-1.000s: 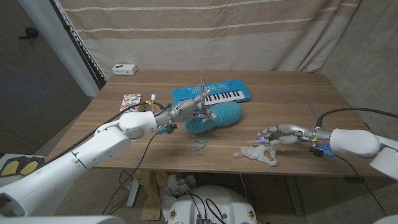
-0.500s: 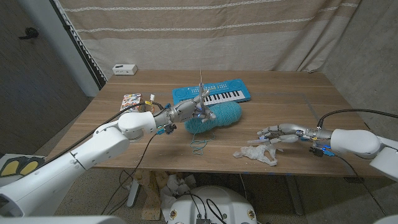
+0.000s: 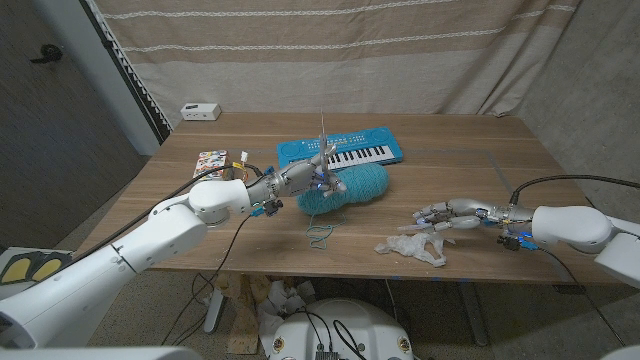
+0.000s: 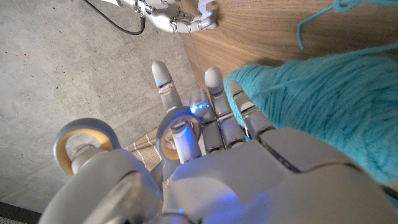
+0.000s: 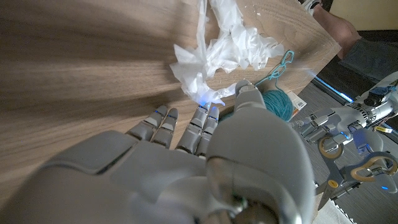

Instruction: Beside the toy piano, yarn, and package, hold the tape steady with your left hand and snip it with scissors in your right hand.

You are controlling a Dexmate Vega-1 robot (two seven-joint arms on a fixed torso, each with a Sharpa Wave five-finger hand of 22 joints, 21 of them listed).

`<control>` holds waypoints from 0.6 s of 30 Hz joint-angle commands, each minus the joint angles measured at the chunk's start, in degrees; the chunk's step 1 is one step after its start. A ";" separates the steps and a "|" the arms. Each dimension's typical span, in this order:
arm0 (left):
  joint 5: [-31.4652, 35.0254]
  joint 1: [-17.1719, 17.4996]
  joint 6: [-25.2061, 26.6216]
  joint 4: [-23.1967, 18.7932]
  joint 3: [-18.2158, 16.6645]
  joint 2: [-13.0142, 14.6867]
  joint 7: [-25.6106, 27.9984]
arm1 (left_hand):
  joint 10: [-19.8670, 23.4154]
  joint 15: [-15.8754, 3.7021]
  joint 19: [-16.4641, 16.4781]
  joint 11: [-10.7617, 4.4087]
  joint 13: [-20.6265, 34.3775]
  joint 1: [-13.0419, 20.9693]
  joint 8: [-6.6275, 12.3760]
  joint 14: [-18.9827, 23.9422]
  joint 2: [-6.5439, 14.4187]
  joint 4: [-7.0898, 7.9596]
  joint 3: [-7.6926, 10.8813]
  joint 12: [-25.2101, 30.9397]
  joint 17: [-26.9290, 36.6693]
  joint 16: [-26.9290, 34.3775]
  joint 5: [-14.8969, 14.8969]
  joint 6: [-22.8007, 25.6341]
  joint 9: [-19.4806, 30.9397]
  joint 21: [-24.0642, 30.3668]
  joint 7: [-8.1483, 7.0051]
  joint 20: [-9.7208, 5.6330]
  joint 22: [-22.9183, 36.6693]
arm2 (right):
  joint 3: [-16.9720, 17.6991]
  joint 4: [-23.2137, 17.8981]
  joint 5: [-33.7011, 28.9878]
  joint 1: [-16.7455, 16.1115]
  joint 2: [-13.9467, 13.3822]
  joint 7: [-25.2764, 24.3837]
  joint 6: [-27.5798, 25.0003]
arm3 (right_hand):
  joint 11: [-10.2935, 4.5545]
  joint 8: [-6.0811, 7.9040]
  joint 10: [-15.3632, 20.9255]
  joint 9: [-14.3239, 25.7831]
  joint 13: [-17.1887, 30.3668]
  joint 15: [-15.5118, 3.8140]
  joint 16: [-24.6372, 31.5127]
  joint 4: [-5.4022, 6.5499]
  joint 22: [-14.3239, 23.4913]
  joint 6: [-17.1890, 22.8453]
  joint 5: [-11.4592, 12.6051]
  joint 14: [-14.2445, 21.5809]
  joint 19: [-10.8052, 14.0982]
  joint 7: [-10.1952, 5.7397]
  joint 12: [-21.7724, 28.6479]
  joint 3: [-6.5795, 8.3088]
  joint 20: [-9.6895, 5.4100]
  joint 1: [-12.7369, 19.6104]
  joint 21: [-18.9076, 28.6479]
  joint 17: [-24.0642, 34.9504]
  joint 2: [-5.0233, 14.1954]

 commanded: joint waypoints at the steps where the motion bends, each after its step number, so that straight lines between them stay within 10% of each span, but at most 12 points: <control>1: 0.29 -0.95 0.02 0.64 0.20 -0.19 -0.90 | 8.85 -5.00 0.18 -7.80 0.01 -0.34 0.13 0.50 0.03 -4.73 -6.18 0.39 0.05 0.31 0.41 6.12 0.08 -0.13 5.34 -0.14 0.26 | -7.30 1.86 3.40 4.51 -1.86 1.06 0.36 | -0.25 0.22 0.45 0.31 0.05 -9.51 0.17 0.30 0.25 0.40 -0.20 0.18 -0.02 -0.21 0.00 -0.26 -0.62 -0.81 0.23 0.15 -0.03; 9: 0.56 -2.00 -0.09 1.51 0.44 -0.08 -2.32 | 9.05 -4.95 0.20 -7.78 0.01 -0.35 0.13 0.54 0.09 -4.69 -6.16 0.32 -0.29 0.15 0.55 6.18 0.08 -0.14 5.40 -0.09 0.27 | -9.66 2.79 5.34 4.63 -0.56 -3.89 1.39 | -0.25 2.04 4.95 0.49 0.68 -10.16 0.60 -0.44 0.27 4.62 -0.55 1.87 0.78 -1.61 1.54 0.54 -3.16 1.23 0.64 0.27 1.01; 18: 0.64 -2.63 -0.15 1.88 0.71 0.12 -3.69 | 9.50 -5.09 0.27 -7.67 0.02 -0.37 0.22 0.69 0.09 -4.66 -6.16 0.35 -0.22 0.28 0.63 6.45 0.07 -0.13 5.36 -0.15 0.28 | -12.54 2.11 2.97 5.40 -1.65 -7.73 1.87 | -0.33 1.59 6.62 0.85 2.43 -10.72 0.52 -3.62 0.41 5.46 -1.27 3.45 1.75 -2.43 3.16 8.95 -3.48 14.09 1.01 0.56 2.30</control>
